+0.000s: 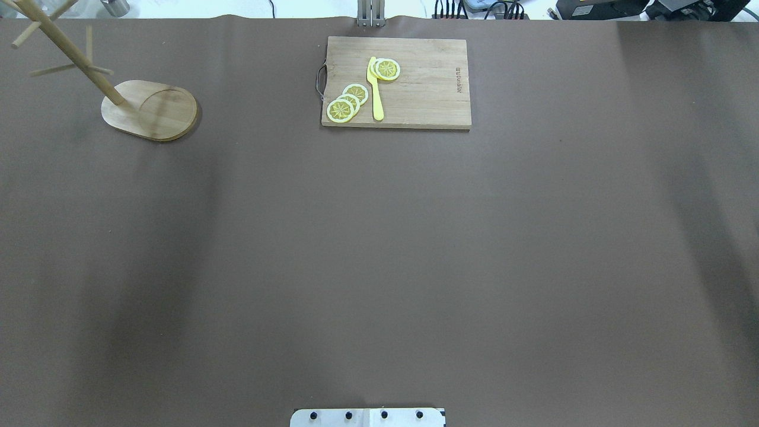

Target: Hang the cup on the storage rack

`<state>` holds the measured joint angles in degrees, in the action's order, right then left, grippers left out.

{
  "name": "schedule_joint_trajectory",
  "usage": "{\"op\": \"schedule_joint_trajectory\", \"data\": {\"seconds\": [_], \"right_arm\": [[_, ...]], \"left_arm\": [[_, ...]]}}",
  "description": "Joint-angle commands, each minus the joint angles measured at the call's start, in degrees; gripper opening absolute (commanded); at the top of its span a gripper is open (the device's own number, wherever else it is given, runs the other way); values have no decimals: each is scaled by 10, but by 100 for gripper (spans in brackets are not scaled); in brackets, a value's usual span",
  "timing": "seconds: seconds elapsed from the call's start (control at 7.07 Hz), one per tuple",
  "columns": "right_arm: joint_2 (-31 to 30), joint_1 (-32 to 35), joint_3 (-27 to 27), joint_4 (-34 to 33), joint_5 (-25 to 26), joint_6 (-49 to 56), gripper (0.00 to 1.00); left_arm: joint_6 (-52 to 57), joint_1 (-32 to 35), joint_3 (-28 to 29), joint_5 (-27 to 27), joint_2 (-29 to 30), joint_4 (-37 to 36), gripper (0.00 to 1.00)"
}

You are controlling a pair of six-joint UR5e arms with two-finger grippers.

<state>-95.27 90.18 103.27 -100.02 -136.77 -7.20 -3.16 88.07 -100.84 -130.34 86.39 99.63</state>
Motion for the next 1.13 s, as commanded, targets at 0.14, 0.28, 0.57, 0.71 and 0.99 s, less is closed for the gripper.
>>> {"op": "schedule_joint_trajectory", "data": {"seconds": [0.14,0.28,0.57,0.71,0.99], "right_arm": [[0,0,0,0,-2,-1,100],[0,0,1,1,-2,-1,100],[0,0,1,0,-2,-1,100],[0,0,1,0,-2,-1,100],[0,0,2,0,-2,-1,100]], "left_arm": [[2,-1,2,1,-4,13,99],[3,-1,2,1,-3,13,98],[1,0,0,0,-3,13,99],[0,-1,7,1,-2,14,99],[3,0,13,0,-3,14,98]]}}
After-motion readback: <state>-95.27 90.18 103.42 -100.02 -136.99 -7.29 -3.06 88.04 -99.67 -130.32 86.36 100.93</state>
